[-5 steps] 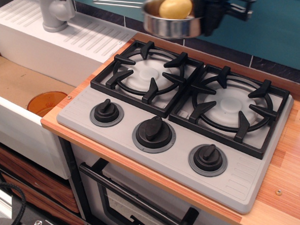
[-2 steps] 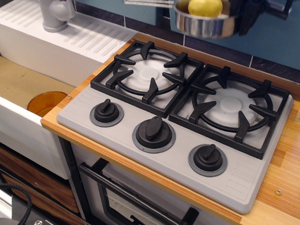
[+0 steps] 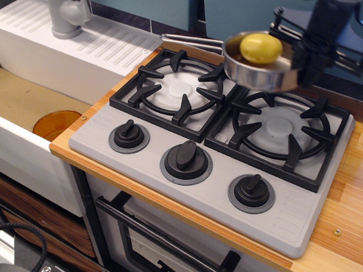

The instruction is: Put potato in pot or pan an put pot or pan on stove

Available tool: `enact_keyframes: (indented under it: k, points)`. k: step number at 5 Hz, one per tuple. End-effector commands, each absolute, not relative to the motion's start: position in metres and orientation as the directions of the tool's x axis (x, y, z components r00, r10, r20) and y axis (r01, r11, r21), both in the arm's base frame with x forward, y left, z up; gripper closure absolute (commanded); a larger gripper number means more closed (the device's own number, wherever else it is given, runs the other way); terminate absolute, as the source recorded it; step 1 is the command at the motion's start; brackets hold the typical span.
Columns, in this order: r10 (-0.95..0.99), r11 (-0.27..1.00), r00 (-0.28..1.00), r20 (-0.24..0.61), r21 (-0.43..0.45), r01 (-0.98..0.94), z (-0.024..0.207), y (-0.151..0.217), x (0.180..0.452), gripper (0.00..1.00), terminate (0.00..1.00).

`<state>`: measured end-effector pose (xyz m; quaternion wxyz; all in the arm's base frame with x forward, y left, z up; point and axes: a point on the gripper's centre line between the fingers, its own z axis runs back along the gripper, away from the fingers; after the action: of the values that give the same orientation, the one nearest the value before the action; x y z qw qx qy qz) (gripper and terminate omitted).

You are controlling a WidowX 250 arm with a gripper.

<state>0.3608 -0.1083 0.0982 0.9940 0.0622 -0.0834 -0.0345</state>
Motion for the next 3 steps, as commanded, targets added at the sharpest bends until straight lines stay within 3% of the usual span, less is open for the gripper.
enact_keyframes:
  k: [1,3]
  points:
    - [-0.090,0.991,0.954,0.286,0.119,0.058,0.107,-0.124,0.358,1.00,0.00]
    - [-0.114,0.992,0.938,0.328,0.090,0.089,0.080,-0.119,0.371,1.00,0.00]
